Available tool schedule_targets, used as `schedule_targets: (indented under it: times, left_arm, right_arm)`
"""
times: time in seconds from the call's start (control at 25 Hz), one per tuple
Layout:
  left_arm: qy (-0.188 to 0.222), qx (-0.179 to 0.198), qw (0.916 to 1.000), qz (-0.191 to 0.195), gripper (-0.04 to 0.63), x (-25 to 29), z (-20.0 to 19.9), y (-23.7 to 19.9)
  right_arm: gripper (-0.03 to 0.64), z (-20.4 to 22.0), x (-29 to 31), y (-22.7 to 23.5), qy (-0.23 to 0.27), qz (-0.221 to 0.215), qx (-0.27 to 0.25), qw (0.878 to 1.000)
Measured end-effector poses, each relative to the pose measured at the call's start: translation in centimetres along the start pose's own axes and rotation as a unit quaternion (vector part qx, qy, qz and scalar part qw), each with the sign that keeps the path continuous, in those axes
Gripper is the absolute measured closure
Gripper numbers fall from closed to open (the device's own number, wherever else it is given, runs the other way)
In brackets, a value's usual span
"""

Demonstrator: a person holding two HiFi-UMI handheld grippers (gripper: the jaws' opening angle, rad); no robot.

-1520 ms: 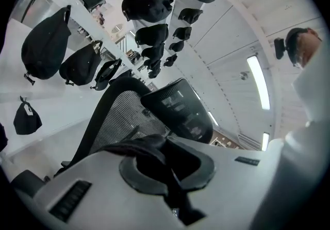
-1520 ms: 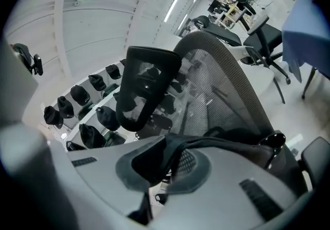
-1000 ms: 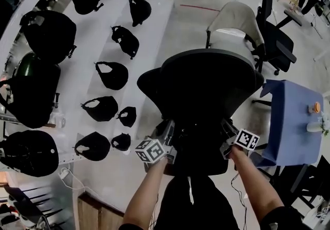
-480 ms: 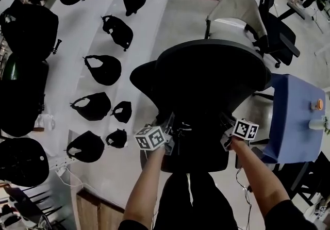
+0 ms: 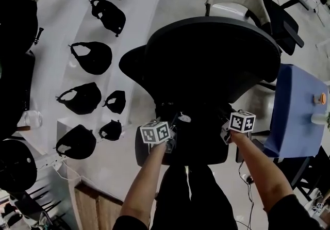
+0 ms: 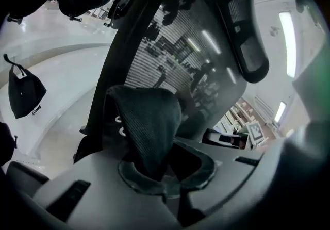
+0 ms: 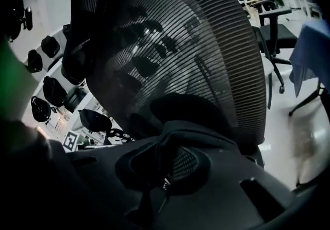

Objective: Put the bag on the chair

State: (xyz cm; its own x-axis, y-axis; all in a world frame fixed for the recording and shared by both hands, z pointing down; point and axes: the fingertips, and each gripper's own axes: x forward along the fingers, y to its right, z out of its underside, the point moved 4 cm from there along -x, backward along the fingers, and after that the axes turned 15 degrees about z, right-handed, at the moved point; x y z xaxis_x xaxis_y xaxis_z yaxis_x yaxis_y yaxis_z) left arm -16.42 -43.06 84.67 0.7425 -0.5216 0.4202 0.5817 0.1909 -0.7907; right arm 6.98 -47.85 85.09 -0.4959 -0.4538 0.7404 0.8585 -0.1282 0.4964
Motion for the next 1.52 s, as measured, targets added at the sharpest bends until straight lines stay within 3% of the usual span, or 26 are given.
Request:
schedule_targets:
  times: [0.2,0.32,0.52,0.72,0.84,1.0,1.28,1.52]
  left_arm:
    - [-0.057,0.037,0.9975,-0.023,0.578,1.6,2.2,-1.9]
    - [-0.066,0.034,0.9963,-0.044,0.570,1.9,2.6,-3.2]
    - [-0.063,0.002,0.9965,-0.054,0.406,1.5,3.4,-4.7]
    - [-0.036,-0.023,0.9983,-0.039,0.307,0.4,4.0,-4.8]
    - [-0.008,-0.021,0.9991,-0.035,0.294,-0.8,3.7,-4.7]
    - [-0.014,-0.015,0.9990,-0.040,0.282,-2.1,4.4,-4.4]
    - [0.017,-0.008,0.9978,-0.064,0.282,-5.6,5.3,-3.3]
    - [0.028,0.005,0.9981,-0.054,0.281,-8.3,6.2,-0.7]
  right_arm:
    - [0.578,1.5,1.0,0.8,-0.016,0.001,0.005,1.000]
    - [0.564,2.3,1.3,1.3,-0.010,0.012,0.003,1.000]
    - [0.451,3.6,1.5,1.8,-0.005,0.012,0.009,1.000]
    - [0.359,4.6,0.7,1.6,0.008,0.007,0.014,1.000]
    - [0.328,4.8,0.1,1.7,0.018,0.009,0.029,0.999]
    - [0.307,5.3,-1.0,2.1,0.030,0.015,0.054,0.998]
    - [0.268,7.3,-3.5,1.4,0.030,0.025,0.043,0.998]
    - [0.259,8.9,-7.2,-0.1,0.040,0.024,0.028,0.999]
